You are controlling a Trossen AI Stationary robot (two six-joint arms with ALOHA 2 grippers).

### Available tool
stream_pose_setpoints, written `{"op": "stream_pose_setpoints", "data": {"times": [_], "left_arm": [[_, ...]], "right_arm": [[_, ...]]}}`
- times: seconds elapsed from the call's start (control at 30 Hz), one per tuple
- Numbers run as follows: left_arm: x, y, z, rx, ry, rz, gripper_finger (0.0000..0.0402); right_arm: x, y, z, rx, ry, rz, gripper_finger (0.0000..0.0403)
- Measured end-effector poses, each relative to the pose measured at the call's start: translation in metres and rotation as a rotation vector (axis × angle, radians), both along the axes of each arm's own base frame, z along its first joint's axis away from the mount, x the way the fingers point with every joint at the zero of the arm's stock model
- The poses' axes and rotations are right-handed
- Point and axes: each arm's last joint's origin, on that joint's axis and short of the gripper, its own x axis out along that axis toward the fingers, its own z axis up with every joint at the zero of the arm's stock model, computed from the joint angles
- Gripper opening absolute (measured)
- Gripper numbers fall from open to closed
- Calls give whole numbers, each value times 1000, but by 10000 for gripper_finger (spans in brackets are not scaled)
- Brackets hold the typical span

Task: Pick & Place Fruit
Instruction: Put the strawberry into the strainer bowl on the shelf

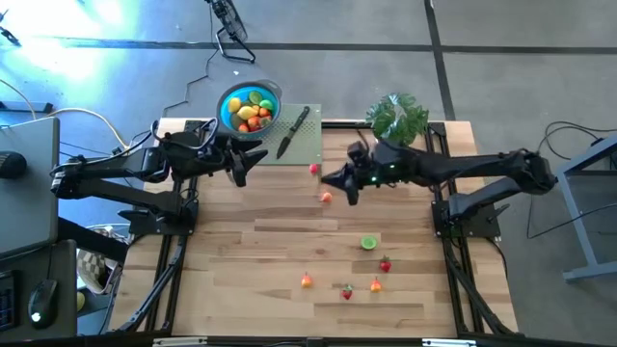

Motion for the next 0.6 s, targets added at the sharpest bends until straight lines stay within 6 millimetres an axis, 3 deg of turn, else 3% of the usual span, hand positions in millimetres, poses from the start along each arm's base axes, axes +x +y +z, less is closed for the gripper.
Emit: {"op": "stream_pose_setpoints", "data": {"times": [0.3, 0.6], "left_arm": [[2, 0, 0, -103, -51, 12, 202], [23, 0, 1, -64, -95, -29, 202]], "right_arm": [[2, 0, 31, -284, -313, -28, 3], [3, 1, 37, -545, -376, -55, 3]]}}
